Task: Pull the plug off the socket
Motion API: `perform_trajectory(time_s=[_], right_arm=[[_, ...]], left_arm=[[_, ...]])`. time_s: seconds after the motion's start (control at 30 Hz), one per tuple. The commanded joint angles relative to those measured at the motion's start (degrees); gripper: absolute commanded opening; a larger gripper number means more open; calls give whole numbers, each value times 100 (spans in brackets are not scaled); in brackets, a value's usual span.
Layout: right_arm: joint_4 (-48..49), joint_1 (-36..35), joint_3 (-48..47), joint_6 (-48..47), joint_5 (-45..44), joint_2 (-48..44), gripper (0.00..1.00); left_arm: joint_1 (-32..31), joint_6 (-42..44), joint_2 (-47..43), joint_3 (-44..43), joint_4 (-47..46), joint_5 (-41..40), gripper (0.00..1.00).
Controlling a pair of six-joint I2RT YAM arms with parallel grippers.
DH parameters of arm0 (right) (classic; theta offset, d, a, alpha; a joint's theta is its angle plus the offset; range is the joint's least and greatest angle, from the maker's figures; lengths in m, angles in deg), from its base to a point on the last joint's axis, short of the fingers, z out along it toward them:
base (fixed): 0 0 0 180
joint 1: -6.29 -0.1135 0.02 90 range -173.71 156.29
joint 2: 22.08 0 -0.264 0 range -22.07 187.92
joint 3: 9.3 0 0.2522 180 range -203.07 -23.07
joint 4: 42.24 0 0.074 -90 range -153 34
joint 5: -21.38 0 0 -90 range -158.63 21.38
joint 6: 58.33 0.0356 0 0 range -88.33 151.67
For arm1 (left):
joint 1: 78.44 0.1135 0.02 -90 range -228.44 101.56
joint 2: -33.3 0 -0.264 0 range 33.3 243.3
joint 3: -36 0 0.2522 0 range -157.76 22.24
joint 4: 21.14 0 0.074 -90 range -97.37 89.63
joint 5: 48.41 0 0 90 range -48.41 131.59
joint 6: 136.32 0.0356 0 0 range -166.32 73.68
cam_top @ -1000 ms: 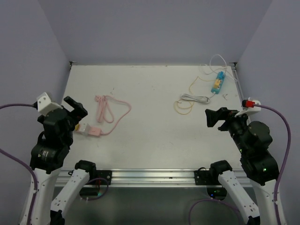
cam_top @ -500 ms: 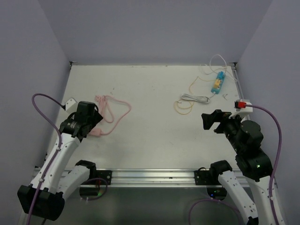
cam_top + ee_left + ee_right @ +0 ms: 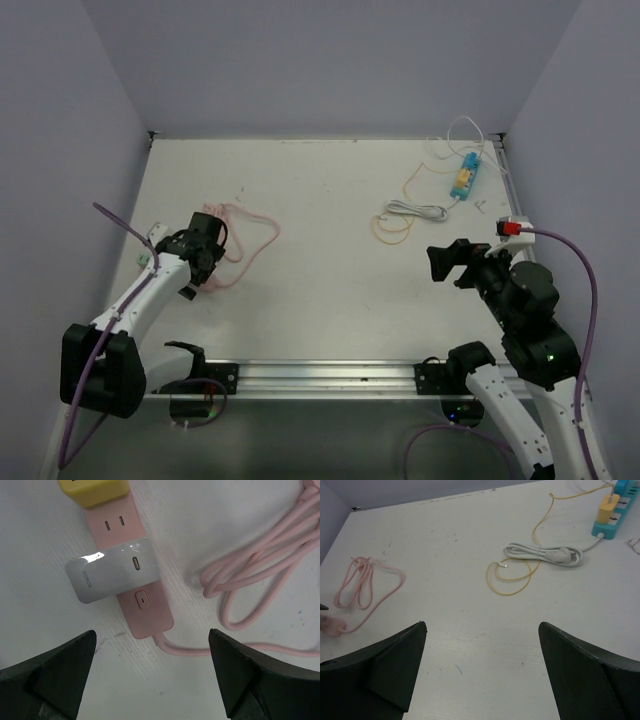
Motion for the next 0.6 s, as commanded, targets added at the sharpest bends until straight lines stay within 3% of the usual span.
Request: perform_trajectory(time_s=[0.0,0.3,0.57], right_arm=[[161,-61,26,-86,-170,-85,99],[153,-122,61,-147,-284,-165,99],[135,-140,44,-191,-267,-191,99]], left_arm=[[-27,-762,242,92,-261,-301,98],[-27,-1325,752,206,-489,-573,93],[-19,-1369,1270,232,-709,-740,79]])
